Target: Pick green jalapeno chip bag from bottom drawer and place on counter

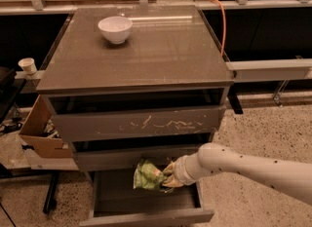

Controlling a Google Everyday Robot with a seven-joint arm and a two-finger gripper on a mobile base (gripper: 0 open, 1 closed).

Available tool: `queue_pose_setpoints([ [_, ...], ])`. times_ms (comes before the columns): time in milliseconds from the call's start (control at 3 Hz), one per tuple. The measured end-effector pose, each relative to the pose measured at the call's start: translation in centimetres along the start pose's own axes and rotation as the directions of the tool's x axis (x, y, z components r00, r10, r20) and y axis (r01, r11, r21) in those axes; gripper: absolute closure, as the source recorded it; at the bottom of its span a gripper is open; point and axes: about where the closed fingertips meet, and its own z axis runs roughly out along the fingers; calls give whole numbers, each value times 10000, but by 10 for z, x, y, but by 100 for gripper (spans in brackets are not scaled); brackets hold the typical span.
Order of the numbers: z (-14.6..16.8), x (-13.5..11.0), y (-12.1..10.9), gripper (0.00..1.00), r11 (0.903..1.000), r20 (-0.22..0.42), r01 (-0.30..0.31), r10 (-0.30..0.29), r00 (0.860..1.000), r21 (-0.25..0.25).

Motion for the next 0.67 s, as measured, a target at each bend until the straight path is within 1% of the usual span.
queue_pose_setpoints([
  [333, -50, -20, 2, 100, 9974, -41, -564, 566, 9984, 457],
  [667, -124, -73, 7, 100, 9991, -192, -254, 260, 9995, 335],
])
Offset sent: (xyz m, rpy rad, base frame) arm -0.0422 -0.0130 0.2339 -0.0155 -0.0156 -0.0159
